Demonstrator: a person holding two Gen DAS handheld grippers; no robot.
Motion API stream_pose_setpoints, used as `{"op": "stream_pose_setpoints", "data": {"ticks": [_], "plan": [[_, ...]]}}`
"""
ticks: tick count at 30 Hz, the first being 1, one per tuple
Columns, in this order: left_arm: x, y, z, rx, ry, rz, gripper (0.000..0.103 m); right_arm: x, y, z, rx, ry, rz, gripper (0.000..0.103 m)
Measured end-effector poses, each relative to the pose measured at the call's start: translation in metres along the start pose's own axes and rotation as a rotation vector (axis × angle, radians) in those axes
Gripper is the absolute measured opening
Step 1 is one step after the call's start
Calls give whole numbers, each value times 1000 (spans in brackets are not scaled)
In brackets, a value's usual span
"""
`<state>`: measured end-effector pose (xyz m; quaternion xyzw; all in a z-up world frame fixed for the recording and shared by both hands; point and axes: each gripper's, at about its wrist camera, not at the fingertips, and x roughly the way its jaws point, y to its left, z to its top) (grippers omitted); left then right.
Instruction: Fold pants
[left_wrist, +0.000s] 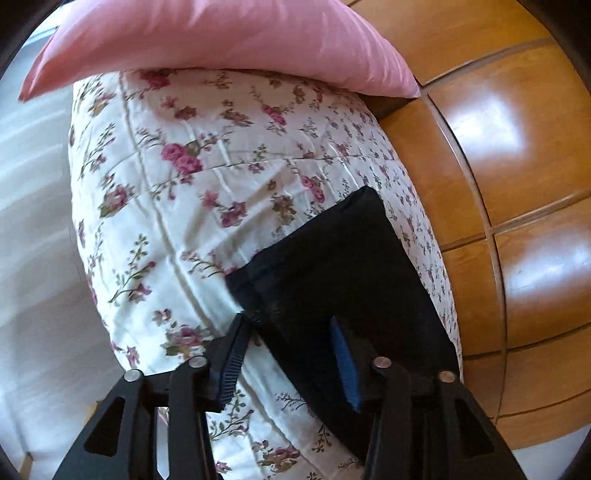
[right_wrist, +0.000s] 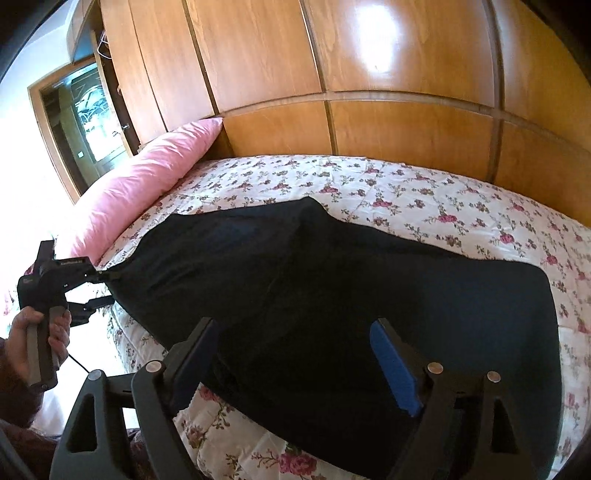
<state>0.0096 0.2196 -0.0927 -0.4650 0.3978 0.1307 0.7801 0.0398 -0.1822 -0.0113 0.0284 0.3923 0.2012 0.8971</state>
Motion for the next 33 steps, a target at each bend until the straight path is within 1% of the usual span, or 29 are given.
{"op": "stream_pose_setpoints", "data": {"ticks": [1, 2, 3, 4, 6, 7, 8, 10, 12, 14, 15, 17, 19, 20, 22, 24, 26, 30, 33], "plan": [[2, -2, 1, 12, 3, 4, 30, 0, 0, -1, 3, 0, 0, 85], [4, -3, 1, 19, 7, 4, 29, 0, -1, -1, 5, 0, 1, 85], [5, -3, 1, 21, 8, 4, 24, -1, -1, -2, 5, 0, 1, 85], [7, -4, 1, 26, 10, 1, 16, -1, -1, -2, 5, -2, -1, 85], [7, -11, -1, 66, -5, 10, 13, -2, -1, -2, 6, -4, -5, 85], [5, -18, -3, 100, -24, 15, 12, -3, -2, -3, 7, -6, -6, 85], [1, -27, -4, 138, -45, 4, 12, -3, -2, -3, 11, -7, -7, 85], [-9, -50, -10, 244, -93, -43, 12, -5, -6, -3, 27, -6, 1, 85], [-21, -83, -23, 395, -127, -117, 12, -7, -11, -1, 50, -9, 13, 85], [-29, -123, -47, 595, -141, -187, 12, -10, -21, 1, 104, -16, 51, 85], [-29, -144, -66, 713, -133, -217, 12, -11, -26, 2, 133, -19, 75, 85], [-24, -166, -91, 834, -101, -258, 12, -14, -43, 6, 240, -25, 164, 85], [-14, -181, -116, 938, -51, -297, 12, -16, -55, 9, 314, -31, 237, 85], [-9, -187, -128, 980, -24, -309, 12, -17, -63, 11, 362, -36, 298, 85], [0, -192, -145, 1035, 20, -326, 12, -16, -69, 14, 410, -32, 370, 85], [7, -192, -157, 1069, 52, -329, 12, -11, -73, 21, 445, -20, 431, 85], [11, -189, -162, 1076, 73, -327, 12, -2, -73, 27, 473, -4, 498, 91], [14, -186, -164, 1081, 76, -313, 12, 29, -64, 39, 515, 52, 599, 92], [14, -189, -166, 1099, 62, -296, 12, 54, -52, 50, 522, 98, 635, 92]]}}
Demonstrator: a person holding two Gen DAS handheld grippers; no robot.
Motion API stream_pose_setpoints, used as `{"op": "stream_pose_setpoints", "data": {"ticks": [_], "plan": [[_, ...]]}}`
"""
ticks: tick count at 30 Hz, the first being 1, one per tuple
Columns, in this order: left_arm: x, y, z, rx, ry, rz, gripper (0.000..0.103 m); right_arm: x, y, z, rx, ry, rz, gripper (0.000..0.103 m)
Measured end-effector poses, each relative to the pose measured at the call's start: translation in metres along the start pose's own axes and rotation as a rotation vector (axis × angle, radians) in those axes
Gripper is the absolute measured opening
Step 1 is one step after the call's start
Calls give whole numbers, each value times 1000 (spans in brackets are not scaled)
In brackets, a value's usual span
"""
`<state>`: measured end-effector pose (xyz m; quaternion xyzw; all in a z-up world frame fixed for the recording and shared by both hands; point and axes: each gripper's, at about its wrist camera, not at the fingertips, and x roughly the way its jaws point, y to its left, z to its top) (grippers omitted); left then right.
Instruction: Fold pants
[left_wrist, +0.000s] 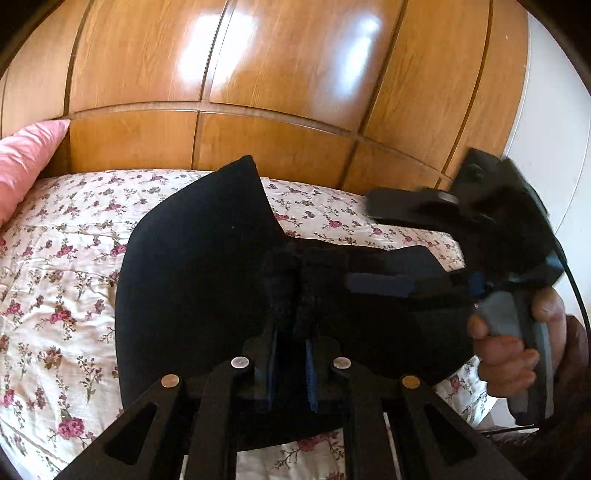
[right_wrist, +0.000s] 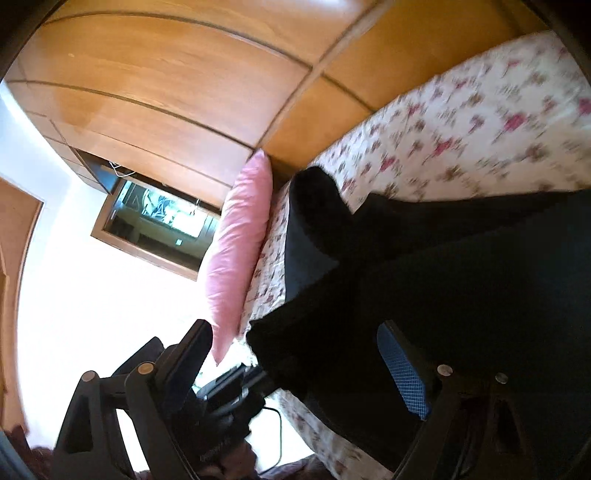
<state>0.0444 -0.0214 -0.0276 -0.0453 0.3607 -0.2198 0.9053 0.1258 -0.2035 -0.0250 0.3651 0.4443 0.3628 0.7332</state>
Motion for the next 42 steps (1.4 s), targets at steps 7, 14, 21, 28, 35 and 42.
{"op": "stream_pose_setpoints", "data": {"ticks": [7, 14, 21, 28, 35, 42], "plan": [[0, -8, -2, 35, 14, 70, 12, 50, 12, 16, -80, 101, -55, 63], [3, -2, -5, 15, 35, 95, 12, 66, 1, 18, -110, 136, -107, 26], [-1, -4, -6, 7, 27, 94, 12, 57, -15, 20, -12, 146, -87, 57], [-14, 0, -6, 16, 30, 87, 12, 45, -14, 20, 21, 133, -22, 74], [-20, 5, -8, 21, 40, 124, 15, 81, 9, 20, -99, 206, -69, 18], [-62, 42, -33, -71, 72, 204, 40, 68, 36, 24, -170, 152, -60, 13]]}}
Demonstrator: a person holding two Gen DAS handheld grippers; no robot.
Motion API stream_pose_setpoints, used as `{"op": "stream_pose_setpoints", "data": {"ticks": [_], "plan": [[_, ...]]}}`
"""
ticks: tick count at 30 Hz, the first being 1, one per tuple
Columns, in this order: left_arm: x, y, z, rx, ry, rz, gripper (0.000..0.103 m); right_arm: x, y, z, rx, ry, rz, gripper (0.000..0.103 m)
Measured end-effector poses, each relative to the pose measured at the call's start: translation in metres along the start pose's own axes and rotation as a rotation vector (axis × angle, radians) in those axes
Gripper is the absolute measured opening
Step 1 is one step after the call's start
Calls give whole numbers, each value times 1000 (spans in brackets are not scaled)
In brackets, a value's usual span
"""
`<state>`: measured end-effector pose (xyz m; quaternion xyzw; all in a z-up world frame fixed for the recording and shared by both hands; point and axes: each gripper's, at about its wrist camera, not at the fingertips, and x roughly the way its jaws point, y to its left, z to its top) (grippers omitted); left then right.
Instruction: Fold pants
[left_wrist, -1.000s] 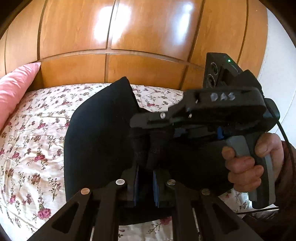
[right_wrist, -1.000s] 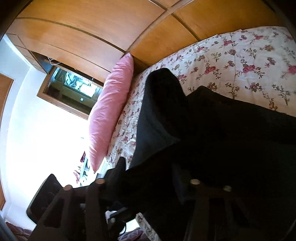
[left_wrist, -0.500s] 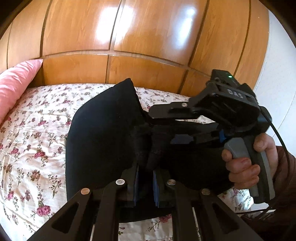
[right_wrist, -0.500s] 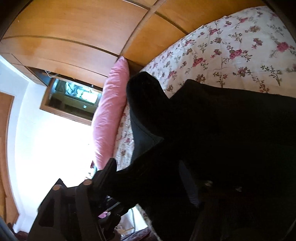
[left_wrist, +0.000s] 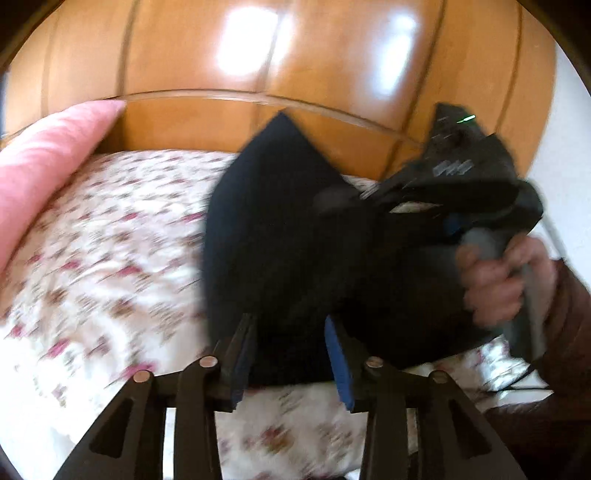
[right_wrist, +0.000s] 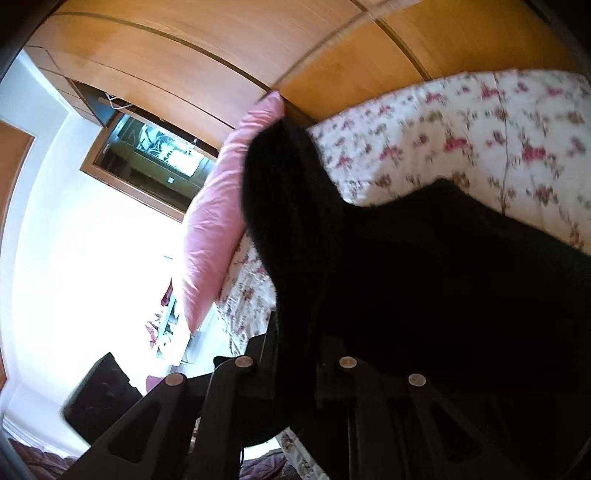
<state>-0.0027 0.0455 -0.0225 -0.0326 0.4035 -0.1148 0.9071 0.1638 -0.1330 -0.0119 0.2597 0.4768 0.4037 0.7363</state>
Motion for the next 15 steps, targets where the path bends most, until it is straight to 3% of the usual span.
{"op": "stream_pose_setpoints", "data": {"ticks": [4, 6, 12, 15], "plan": [[1, 25, -11, -96, 54, 37, 42, -13, 23, 8, -38, -44, 38, 13], [4, 27, -11, -129, 73, 16, 45, -17, 36, 12, -64, -56, 46, 13], [21, 6, 1, -100, 87, -27, 48, -34, 67, 15, -146, -81, 53, 13], [36, -2, 2, -79, 122, 6, 48, -48, 81, 15, -183, -108, 60, 13]]}}
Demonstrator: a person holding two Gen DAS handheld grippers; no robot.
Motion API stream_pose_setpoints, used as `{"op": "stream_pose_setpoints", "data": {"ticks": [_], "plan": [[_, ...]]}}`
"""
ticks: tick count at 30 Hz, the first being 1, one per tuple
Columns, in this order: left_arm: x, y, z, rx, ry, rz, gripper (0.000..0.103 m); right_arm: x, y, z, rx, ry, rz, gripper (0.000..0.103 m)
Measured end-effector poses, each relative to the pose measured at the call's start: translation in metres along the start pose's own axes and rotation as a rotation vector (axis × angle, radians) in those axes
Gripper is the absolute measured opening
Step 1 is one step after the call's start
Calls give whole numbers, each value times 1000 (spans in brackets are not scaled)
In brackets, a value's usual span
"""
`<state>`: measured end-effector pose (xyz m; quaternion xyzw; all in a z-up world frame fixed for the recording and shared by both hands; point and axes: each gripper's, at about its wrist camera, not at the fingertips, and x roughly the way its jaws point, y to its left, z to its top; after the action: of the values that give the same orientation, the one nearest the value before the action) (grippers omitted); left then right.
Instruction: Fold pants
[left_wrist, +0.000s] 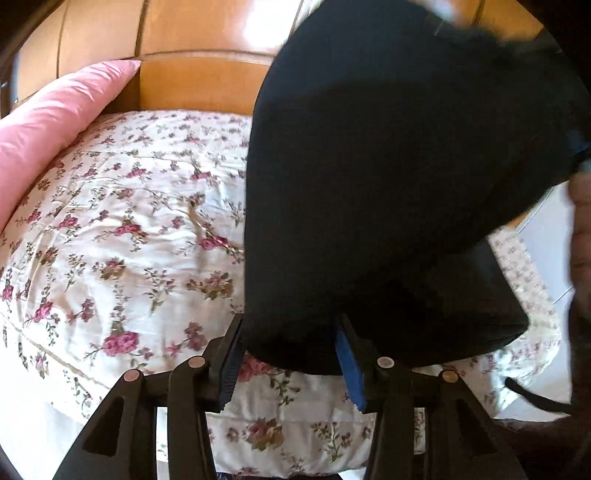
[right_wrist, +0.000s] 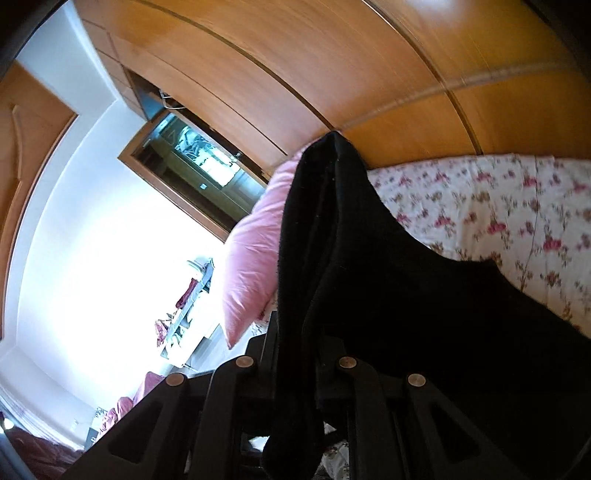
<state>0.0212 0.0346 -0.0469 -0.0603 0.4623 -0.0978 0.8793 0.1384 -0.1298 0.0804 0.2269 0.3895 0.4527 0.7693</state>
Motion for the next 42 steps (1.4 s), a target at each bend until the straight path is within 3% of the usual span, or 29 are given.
{"op": "stream_pose_setpoints", "data": {"ticks": [4, 7, 12, 19, 22, 24, 27, 31, 36, 38, 42], "plan": [[9, -9, -2, 27, 20, -40, 44, -38, 19, 3, -54, -68, 2, 13], [-1, -21, -3, 86, -26, -97, 18, -77, 22, 3, -78, -126, -18, 13], [-15, -49, -8, 243, -97, -128, 14, -146, -4, -24, -25, -213, -116, 13], [-6, -88, -15, 459, -83, -110, 14, -200, -120, -106, 294, -222, -310, 13], [-1, -101, -18, 520, -72, -100, 14, -198, -170, -144, 432, -203, -350, 13], [3, -108, -20, 547, -73, -88, 14, -198, -185, -157, 468, -216, -332, 13], [-6, -112, -21, 545, -74, -92, 14, -200, -184, -159, 469, -255, -298, 13], [-13, -112, -21, 549, -77, -105, 14, -208, -162, -151, 405, -249, -322, 13], [-10, -106, -22, 563, -72, -121, 22, -207, -160, -157, 373, -207, -430, 15], [-16, -100, -21, 558, -53, -143, 24, -215, -153, -162, 387, -232, -419, 17], [-33, -73, -13, 461, -9, -242, 27, -227, -147, -167, 396, -244, -394, 29]]}}
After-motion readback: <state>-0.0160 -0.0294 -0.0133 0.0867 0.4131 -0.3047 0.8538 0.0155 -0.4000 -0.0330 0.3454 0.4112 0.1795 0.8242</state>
